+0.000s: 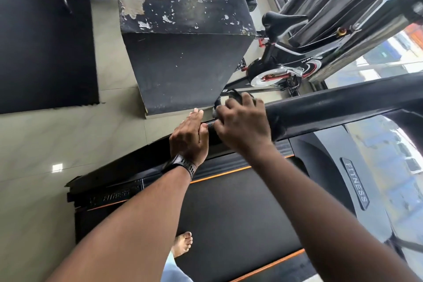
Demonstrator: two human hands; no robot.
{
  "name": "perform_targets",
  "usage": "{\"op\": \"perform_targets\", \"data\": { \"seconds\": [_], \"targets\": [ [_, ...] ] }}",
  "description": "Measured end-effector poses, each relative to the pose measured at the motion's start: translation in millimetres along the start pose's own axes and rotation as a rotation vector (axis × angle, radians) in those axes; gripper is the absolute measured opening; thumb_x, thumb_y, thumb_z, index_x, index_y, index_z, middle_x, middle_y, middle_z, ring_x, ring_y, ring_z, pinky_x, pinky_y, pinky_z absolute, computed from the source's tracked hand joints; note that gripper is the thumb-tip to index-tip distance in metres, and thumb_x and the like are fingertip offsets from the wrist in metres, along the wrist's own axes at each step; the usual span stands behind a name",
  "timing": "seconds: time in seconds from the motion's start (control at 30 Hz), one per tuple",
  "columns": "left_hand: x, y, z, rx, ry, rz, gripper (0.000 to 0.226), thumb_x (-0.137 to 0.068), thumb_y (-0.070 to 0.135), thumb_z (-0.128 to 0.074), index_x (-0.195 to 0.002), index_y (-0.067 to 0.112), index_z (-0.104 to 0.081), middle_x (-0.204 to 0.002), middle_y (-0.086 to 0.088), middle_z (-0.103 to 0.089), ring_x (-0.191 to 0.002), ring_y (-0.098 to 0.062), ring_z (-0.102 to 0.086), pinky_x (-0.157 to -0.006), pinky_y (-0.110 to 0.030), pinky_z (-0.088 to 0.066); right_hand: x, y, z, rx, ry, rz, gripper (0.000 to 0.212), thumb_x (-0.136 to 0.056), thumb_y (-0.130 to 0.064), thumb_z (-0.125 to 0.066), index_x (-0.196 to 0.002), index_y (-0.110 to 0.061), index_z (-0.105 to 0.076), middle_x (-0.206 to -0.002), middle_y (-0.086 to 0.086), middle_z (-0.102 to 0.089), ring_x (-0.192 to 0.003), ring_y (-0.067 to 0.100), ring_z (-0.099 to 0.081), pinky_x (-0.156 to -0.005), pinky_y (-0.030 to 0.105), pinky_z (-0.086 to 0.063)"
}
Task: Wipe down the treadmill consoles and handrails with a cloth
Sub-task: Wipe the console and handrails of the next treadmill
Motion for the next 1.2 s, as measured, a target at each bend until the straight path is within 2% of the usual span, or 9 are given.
{"op": "perform_targets", "data": {
  "seconds": [0.2,0.3,0.43,0.53,0.67,0.77,0.9,1.07,1.2],
  "targets": [
    [1,1,2,-0.002,0.021,-0.007,0.051,-0.092,0.027,-0.036,-0.125,0.006,-0.069,-0.13,-0.014,-0.066,-0.118,-0.026,-0.066,-0.095,-0.039,-0.055,21,29,2,-0.014,0.068,-0.323,0.045,-0.092,-0.048,-0.045,-0.124,-0.022,-0.065,-0.13,0.004,-0.062,-0.124,0.04,-0.048,-0.091,0.051,-0.041],
    [1,1,1,-0.023,0.028,-0.01,0.051,-0.091,0.027,-0.037,-0.125,0.006,-0.069,-0.129,-0.013,-0.066,-0.116,-0.025,-0.066,-0.093,-0.037,-0.055,41,3,-11,0.006,0.132,-0.25,0.047,-0.092,-0.043,-0.05,-0.131,-0.021,-0.061,-0.135,0.006,-0.06,-0.126,0.042,-0.046,-0.098,0.055,-0.038],
    [0,-1,-1,-0.031,0.029,-0.014,0.05,-0.091,0.026,-0.037,-0.125,0.007,-0.069,-0.13,-0.012,-0.066,-0.117,-0.025,-0.066,-0.094,-0.037,-0.055,1,13,1,0.013,0.044,0.037,0.037,-0.088,-0.048,-0.049,-0.102,-0.023,-0.072,-0.106,0.003,-0.071,-0.108,0.037,-0.057,-0.083,0.045,-0.042],
    [1,-1,-1,-0.025,0.031,0.0,0.051,-0.09,0.025,-0.036,-0.124,0.008,-0.07,-0.13,-0.012,-0.066,-0.117,-0.025,-0.066,-0.093,-0.038,-0.056,-20,43,9,-0.02,-0.115,-0.099,0.042,-0.092,-0.051,-0.044,-0.106,-0.024,-0.072,-0.111,0.004,-0.069,-0.107,0.033,-0.056,-0.08,0.041,-0.042],
    [1,-1,-1,-0.026,0.024,-0.005,0.051,-0.09,0.025,-0.037,-0.126,0.007,-0.069,-0.131,-0.011,-0.066,-0.117,-0.024,-0.066,-0.093,-0.037,-0.056,16,27,2,0.011,0.076,-0.298,0.044,-0.089,-0.044,-0.05,-0.117,-0.017,-0.069,-0.122,0.009,-0.065,-0.118,0.042,-0.051,-0.094,0.053,-0.042],
    [3,0,1,-0.03,0.013,-0.002,0.051,-0.09,0.025,-0.038,-0.127,0.006,-0.068,-0.131,-0.013,-0.065,-0.118,-0.025,-0.065,-0.095,-0.037,-0.055,38,-1,-13,-0.015,0.131,-0.14,0.048,-0.091,-0.043,-0.051,-0.132,-0.021,-0.062,-0.137,0.007,-0.059,-0.126,0.043,-0.047,-0.1,0.055,-0.037],
    [1,0,2,-0.044,-0.003,-0.01,0.052,-0.09,0.025,-0.037,-0.127,0.006,-0.067,-0.131,-0.014,-0.065,-0.118,-0.027,-0.066,-0.096,-0.037,-0.053,9,12,-2,-0.012,0.052,0.071,0.041,-0.09,-0.049,-0.047,-0.114,-0.025,-0.069,-0.117,0.001,-0.068,-0.115,0.037,-0.053,-0.086,0.046,-0.041],
    [2,3,4,-0.033,-0.033,0.005,0.052,-0.091,0.026,-0.036,-0.129,0.007,-0.067,-0.132,-0.012,-0.065,-0.118,-0.025,-0.065,-0.095,-0.037,-0.054,11,26,4,-0.002,0.018,-0.25,0.042,-0.092,-0.049,-0.049,-0.119,-0.022,-0.068,-0.124,0.003,-0.064,-0.119,0.039,-0.049,-0.089,0.049,-0.042],
    [2,3,5,-0.031,-0.054,-0.003,0.052,-0.09,0.027,-0.037,-0.129,0.006,-0.066,-0.131,-0.015,-0.065,-0.117,-0.028,-0.066,-0.095,-0.039,-0.054,40,-10,-10,-0.015,0.12,-0.139,0.048,-0.091,-0.045,-0.054,-0.133,-0.021,-0.061,-0.137,0.006,-0.059,-0.127,0.043,-0.044,-0.098,0.054,-0.037]
  ]
}}
Point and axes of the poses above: each hand's wrist, its own x-axis away from the middle knuckle, its own z-axis out of the back of the hand, y = z × x, the point moved 2 cm from there along -x, towards the middle knuckle
